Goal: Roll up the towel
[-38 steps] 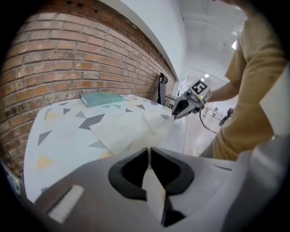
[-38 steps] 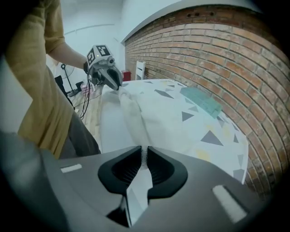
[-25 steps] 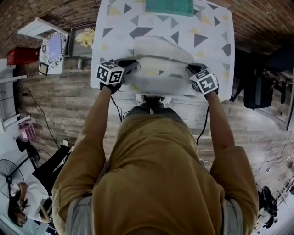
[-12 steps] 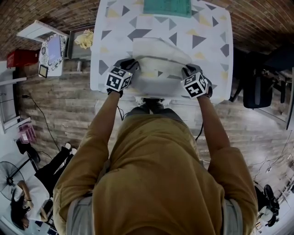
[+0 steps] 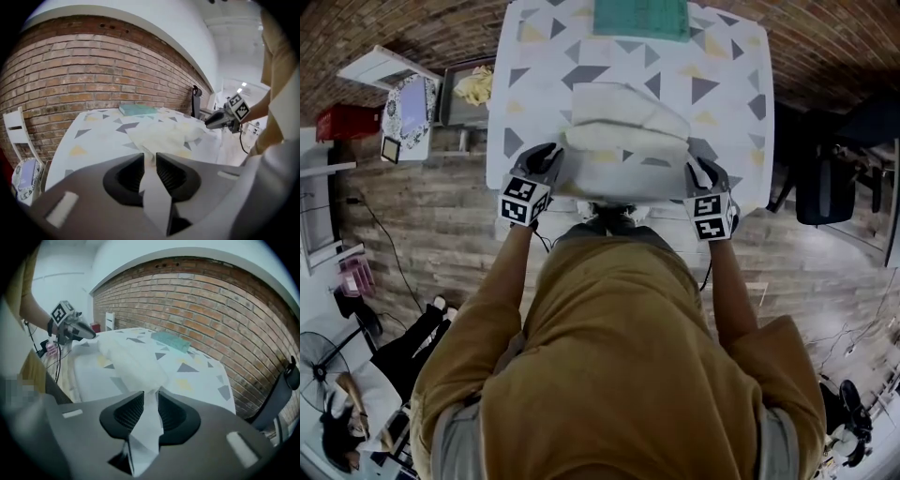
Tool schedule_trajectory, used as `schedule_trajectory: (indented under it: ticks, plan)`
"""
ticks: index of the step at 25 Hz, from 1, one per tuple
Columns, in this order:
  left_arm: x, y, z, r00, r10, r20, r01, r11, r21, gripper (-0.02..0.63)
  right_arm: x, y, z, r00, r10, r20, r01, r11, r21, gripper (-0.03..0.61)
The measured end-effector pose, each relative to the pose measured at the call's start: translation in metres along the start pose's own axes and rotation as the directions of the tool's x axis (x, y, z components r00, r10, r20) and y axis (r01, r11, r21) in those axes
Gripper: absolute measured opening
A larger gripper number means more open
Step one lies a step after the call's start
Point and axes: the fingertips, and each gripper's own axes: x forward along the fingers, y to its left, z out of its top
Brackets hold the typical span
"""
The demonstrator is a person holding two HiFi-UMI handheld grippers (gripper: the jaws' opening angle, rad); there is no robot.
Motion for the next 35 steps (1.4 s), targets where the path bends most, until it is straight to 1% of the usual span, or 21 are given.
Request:
schedule_trajectory:
  ticks: [2,4,7,13,18,21,22,24,27,29,31,34,35]
  plan:
    - [-0.002,-0.019,-0.004,0.999,-0.033,-0.014,0.034,0.998,0.056,0.084,0.000,0.017,-0.012,0.999,0.023,-0.024,-0.023,1.000,-0.019,0.077]
    - [-0.001,-0.032,-0.008,0.998,-0.060,-0.027,0.062,0.994,0.091,0.084,0.002,0.029,-0.019,0.999,0.040,-0.035,-0.041,0.999,-0.027,0.077]
    - [0.004,-0.040,-0.014,0.996,-0.084,-0.034,0.087,0.991,0.106,0.085,0.004,0.035,-0.016,0.998,0.050,-0.032,-0.052,0.997,-0.053,0.077]
    - [0.007,-0.047,-0.002,0.994,-0.101,-0.042,0.106,0.982,0.154,0.086,0.005,0.039,-0.011,0.998,0.059,-0.026,-0.062,0.993,-0.096,0.077]
    - [0.012,-0.052,0.002,0.992,-0.117,-0.053,0.125,0.970,0.209,0.087,0.009,0.045,-0.011,0.997,0.072,-0.037,-0.076,0.985,-0.155,0.077]
    - [0.021,-0.056,-0.001,0.986,-0.140,-0.091,0.160,0.950,0.267,0.116,0.016,0.048,-0.010,0.996,0.080,-0.051,-0.089,0.973,-0.213,0.079]
    - [0.025,-0.057,-0.003,0.983,-0.144,-0.111,0.170,0.942,0.291,0.126,0.020,0.049,-0.009,0.995,0.080,-0.056,-0.091,0.967,-0.237,0.095]
    - [0.032,-0.057,-0.006,0.978,-0.145,-0.150,0.188,0.926,0.329,0.176,0.028,0.049,-0.008,0.994,0.081,-0.071,-0.098,0.956,-0.278,0.130]
    - [0.042,-0.056,-0.008,0.969,-0.152,-0.196,0.216,0.906,0.364,0.176,0.040,0.047,-0.007,0.991,0.090,-0.101,-0.118,0.944,-0.309,0.155]
    - [0.047,-0.055,-0.008,0.962,-0.155,-0.223,0.233,0.895,0.381,0.178,0.045,0.046,-0.007,0.988,0.100,-0.120,-0.134,0.938,-0.320,0.158]
    - [0.051,-0.054,-0.009,0.955,-0.149,-0.256,0.245,0.883,0.401,0.199,0.048,0.045,-0.007,0.984,0.115,-0.138,-0.156,0.927,-0.340,0.164]
    - [0.057,-0.052,-0.017,0.938,-0.126,-0.323,0.267,0.856,0.443,0.201,0.049,0.046,-0.007,0.978,0.142,-0.153,-0.189,0.915,-0.356,0.169]
    - [0.058,-0.052,-0.019,0.934,-0.129,-0.334,0.276,0.854,0.442,0.202,0.049,0.046,-0.007,0.976,0.148,-0.159,-0.196,0.914,-0.355,0.169]
